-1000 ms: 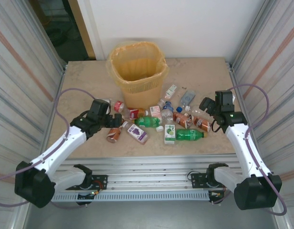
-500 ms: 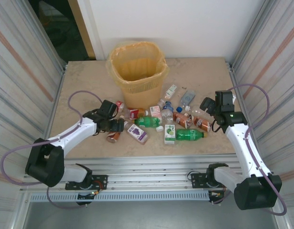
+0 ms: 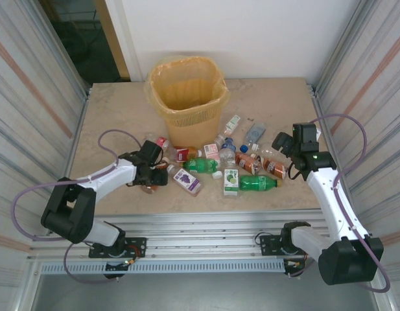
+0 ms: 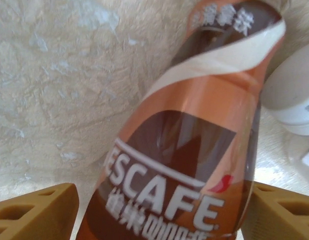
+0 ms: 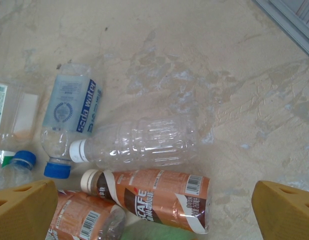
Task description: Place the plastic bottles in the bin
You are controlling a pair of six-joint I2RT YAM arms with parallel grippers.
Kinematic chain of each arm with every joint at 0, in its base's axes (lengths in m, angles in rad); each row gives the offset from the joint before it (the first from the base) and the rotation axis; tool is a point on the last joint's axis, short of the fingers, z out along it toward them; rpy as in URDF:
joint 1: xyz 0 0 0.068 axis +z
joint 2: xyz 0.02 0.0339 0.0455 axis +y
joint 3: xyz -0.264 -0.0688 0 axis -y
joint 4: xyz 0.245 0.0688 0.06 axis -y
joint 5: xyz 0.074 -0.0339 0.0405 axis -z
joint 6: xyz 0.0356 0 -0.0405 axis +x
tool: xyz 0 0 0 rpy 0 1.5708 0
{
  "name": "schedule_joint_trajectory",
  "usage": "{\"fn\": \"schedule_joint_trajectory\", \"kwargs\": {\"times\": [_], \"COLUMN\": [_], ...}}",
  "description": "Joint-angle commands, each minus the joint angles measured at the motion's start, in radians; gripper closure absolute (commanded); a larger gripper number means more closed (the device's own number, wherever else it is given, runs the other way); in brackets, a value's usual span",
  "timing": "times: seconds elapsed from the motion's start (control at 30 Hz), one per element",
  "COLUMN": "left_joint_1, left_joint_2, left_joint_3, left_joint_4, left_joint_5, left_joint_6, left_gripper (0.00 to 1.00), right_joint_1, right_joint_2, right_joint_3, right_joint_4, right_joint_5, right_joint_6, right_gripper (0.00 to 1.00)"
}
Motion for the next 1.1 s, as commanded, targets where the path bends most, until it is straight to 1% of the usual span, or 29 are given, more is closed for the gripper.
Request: {"fn": "schedule_joint_trajectory", "kwargs": {"times": [0.0, 0.1, 0.17, 0.23, 0.37, 0.6, 0.87, 1.0, 1.07], "left_joint_1": [0.004, 0.006, 0.006, 0.005, 0.006, 0.006, 0.007, 0.007, 0.008], "left_joint_2": [0.019, 0.03, 0.031, 0.025, -0.009, -0.137, -0.321, -0.404, -0.431], "left_joint_3": [-0.016, -0.023, -0.028, -0.038, -0.048, -0.027, 0.091, 0.185, 0.245], "left_joint_4": [-0.015, -0.022, -0.028, -0.034, -0.067, -0.146, -0.23, -0.198, -0.15], "left_joint_5": [0.015, 0.014, 0.017, 0.026, 0.047, 0.002, -0.082, -0.096, -0.072], "left_joint_6": [-0.038, -0.053, -0.062, -0.071, -0.086, -0.106, -0.086, -0.045, -0.004], "left_gripper": [0.22, 0.29, 0.31, 0.36, 0.42, 0.45, 0.46, 0.47, 0.47], "right_joint_1": [0.006, 0.007, 0.007, 0.008, 0.007, 0.008, 0.007, 0.009, 0.007], "right_joint_2": [0.015, 0.026, 0.032, 0.036, 0.038, 0.042, 0.03, 0.021, 0.021], "right_joint_3": [0.01, 0.015, 0.018, 0.02, 0.022, 0.018, 0.004, -0.014, -0.018], "right_joint_4": [-0.013, -0.011, -0.009, -0.008, -0.008, -0.001, 0.002, 0.011, 0.016], "right_joint_5": [0.015, 0.011, 0.007, 0.008, 0.012, 0.011, 0.017, 0.022, 0.021], "right_joint_6": [0.02, 0.022, 0.022, 0.022, 0.02, 0.023, 0.025, 0.031, 0.034], "right_gripper": [0.02, 0.02, 0.02, 0.02, 0.02, 0.02, 0.02, 0.02, 0.02]}}
